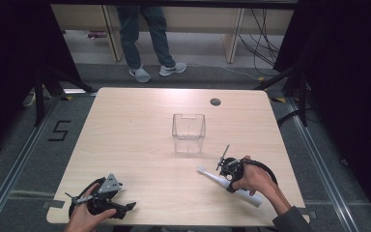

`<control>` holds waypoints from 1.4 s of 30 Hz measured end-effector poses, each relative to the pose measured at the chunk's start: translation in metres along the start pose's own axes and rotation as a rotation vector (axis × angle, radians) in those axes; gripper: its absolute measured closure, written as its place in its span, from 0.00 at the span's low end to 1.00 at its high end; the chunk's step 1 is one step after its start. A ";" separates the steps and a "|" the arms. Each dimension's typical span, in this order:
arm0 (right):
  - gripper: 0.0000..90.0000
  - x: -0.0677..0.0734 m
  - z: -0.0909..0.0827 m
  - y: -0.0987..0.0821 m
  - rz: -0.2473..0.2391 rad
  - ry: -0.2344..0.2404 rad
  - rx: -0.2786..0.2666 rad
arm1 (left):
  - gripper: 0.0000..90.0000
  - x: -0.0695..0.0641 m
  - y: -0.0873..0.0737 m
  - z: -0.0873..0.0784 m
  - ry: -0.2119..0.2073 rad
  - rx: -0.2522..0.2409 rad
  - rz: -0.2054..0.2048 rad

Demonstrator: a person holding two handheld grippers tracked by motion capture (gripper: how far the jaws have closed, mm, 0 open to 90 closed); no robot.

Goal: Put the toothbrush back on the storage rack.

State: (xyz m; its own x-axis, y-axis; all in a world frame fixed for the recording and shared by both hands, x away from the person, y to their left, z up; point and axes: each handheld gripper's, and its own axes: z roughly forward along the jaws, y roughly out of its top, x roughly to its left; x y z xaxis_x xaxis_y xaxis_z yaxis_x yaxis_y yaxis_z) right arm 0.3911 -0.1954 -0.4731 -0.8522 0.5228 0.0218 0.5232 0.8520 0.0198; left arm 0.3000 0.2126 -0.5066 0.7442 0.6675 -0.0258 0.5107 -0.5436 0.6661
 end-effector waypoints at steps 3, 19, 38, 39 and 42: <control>0.74 -0.001 0.000 0.000 0.009 0.001 0.001 | 0.17 0.000 0.000 0.000 0.001 -0.001 0.000; 0.74 -0.003 -0.021 -0.014 0.004 -0.008 -0.136 | 0.17 0.000 0.000 0.000 -0.004 -0.009 -0.011; 0.74 -0.018 -0.059 -0.033 0.075 -0.043 -0.428 | 0.17 0.000 0.000 -0.001 0.002 -0.016 -0.008; 0.74 -0.021 -0.060 -0.034 0.079 -0.044 -0.461 | 0.17 0.000 0.000 -0.001 0.002 -0.015 -0.006; 0.74 -0.025 -0.061 -0.034 0.102 -0.057 -0.500 | 0.17 0.001 0.000 -0.001 0.002 -0.016 -0.006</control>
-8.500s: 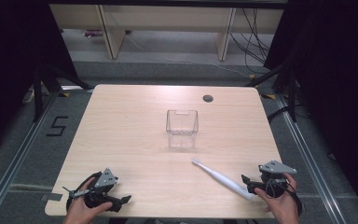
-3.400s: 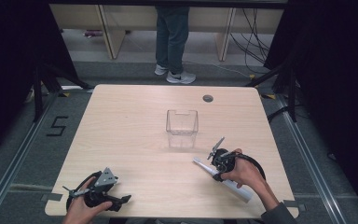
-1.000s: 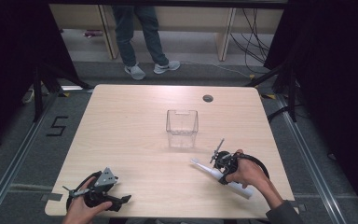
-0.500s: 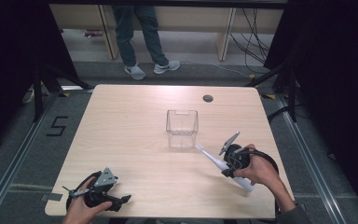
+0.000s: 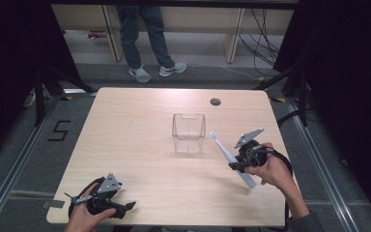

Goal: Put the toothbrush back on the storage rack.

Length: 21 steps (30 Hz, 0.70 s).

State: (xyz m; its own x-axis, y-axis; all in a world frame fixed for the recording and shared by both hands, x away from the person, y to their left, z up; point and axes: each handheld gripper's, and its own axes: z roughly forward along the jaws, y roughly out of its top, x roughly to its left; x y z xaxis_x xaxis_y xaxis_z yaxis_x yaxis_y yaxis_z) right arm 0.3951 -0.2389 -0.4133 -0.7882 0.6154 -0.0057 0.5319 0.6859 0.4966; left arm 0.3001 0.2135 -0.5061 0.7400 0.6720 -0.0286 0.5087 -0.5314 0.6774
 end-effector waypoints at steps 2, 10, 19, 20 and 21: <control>0.74 -0.001 -0.001 0.000 0.014 0.015 -0.005 | 0.17 0.000 0.000 0.000 0.000 0.000 -0.001; 0.74 -0.006 -0.004 0.003 0.035 0.018 -0.130 | 0.17 0.000 0.000 0.000 0.000 -0.003 -0.004; 0.74 -0.012 -0.006 0.016 0.058 0.021 -0.226 | 0.17 0.000 0.000 0.000 0.000 -0.009 -0.001; 0.74 -0.010 -0.006 0.017 0.085 0.005 -0.241 | 0.17 0.000 0.000 0.000 0.002 -0.005 0.002; 0.74 -0.010 -0.006 0.017 0.085 0.005 -0.241 | 0.17 0.000 0.000 0.000 0.002 -0.005 0.002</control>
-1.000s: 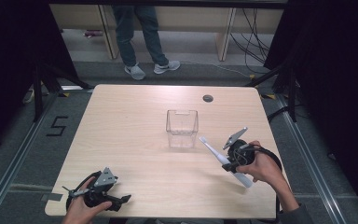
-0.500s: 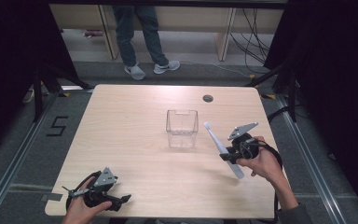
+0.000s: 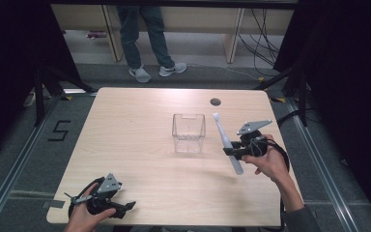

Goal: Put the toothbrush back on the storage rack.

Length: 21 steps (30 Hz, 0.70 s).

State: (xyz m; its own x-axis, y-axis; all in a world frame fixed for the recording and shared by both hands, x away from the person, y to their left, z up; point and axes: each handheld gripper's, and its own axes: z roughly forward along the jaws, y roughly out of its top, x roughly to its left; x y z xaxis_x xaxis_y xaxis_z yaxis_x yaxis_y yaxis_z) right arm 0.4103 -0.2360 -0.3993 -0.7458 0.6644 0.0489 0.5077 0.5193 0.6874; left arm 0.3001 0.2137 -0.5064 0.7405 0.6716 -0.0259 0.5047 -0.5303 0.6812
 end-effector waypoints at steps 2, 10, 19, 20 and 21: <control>0.74 -0.003 0.001 0.006 -0.020 0.004 -0.028 | 0.17 0.000 0.000 0.000 0.000 -0.002 -0.006; 0.74 -0.004 0.004 0.022 -0.005 0.007 -0.099 | 0.17 0.000 0.000 0.000 -0.007 -0.004 -0.007; 0.74 -0.007 0.007 0.041 0.007 0.016 -0.176 | 0.17 0.000 0.000 0.000 -0.002 0.002 -0.002; 0.74 -0.007 0.007 0.043 0.003 0.023 -0.183 | 0.17 0.000 0.000 0.000 -0.002 0.000 -0.001; 0.74 -0.007 0.008 0.045 0.008 0.026 -0.188 | 0.17 0.000 0.000 0.000 -0.002 0.000 -0.001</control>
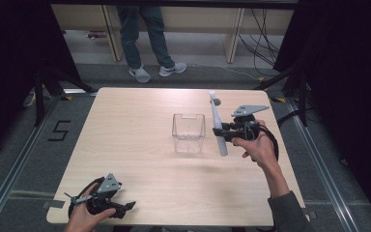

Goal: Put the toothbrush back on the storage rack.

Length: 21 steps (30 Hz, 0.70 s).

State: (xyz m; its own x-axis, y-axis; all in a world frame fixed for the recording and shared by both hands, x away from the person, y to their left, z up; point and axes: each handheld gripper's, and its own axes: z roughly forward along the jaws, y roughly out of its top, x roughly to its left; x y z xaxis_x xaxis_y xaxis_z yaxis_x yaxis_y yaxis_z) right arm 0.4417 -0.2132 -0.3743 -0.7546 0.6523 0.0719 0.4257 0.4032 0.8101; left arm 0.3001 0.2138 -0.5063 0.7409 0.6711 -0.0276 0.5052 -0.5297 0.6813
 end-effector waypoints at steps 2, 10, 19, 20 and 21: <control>0.74 0.000 0.001 0.001 0.001 0.002 -0.012 | 0.17 0.000 0.000 0.000 -0.007 -0.002 -0.001; 0.74 0.000 0.003 0.013 0.000 0.011 -0.070 | 0.17 0.001 0.000 -0.001 -0.001 0.009 0.010; 0.74 0.002 0.008 0.026 0.003 0.018 -0.113 | 0.17 0.001 0.000 -0.001 -0.009 0.008 0.008; 0.74 0.001 0.009 0.027 -0.006 0.014 -0.123 | 0.17 0.001 0.000 -0.001 -0.009 0.009 0.009; 0.74 0.002 0.009 0.030 0.004 0.017 -0.123 | 0.17 0.001 0.000 -0.001 -0.002 0.010 0.010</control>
State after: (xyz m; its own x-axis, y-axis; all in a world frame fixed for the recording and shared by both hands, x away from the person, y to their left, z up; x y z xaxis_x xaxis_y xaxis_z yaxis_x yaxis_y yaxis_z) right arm 0.4573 -0.1940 -0.3553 -0.7617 0.6425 0.0839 0.3648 0.3181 0.8750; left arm 0.3006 0.2146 -0.5057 0.7471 0.6644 -0.0221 0.5019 -0.5420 0.6740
